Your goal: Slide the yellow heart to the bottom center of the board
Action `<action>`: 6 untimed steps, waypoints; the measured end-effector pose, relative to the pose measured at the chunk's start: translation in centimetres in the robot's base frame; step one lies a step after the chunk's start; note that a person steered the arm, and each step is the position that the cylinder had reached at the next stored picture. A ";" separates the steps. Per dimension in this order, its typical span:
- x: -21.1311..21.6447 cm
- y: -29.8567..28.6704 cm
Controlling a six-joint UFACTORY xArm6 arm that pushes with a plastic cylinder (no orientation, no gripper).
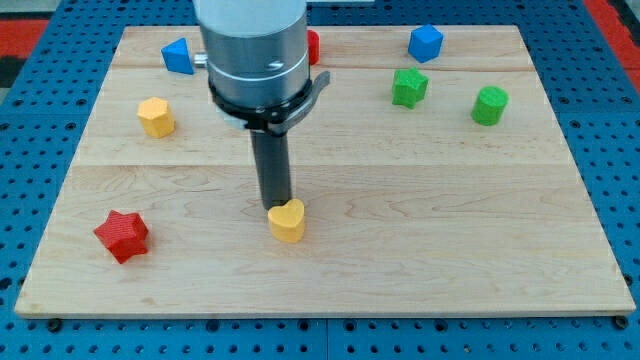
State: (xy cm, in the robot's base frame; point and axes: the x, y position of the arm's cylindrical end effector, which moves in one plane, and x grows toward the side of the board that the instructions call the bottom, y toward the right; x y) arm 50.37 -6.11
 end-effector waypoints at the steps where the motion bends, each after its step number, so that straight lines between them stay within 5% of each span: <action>1: 0.2 -3.1; 6: 1.9 6.6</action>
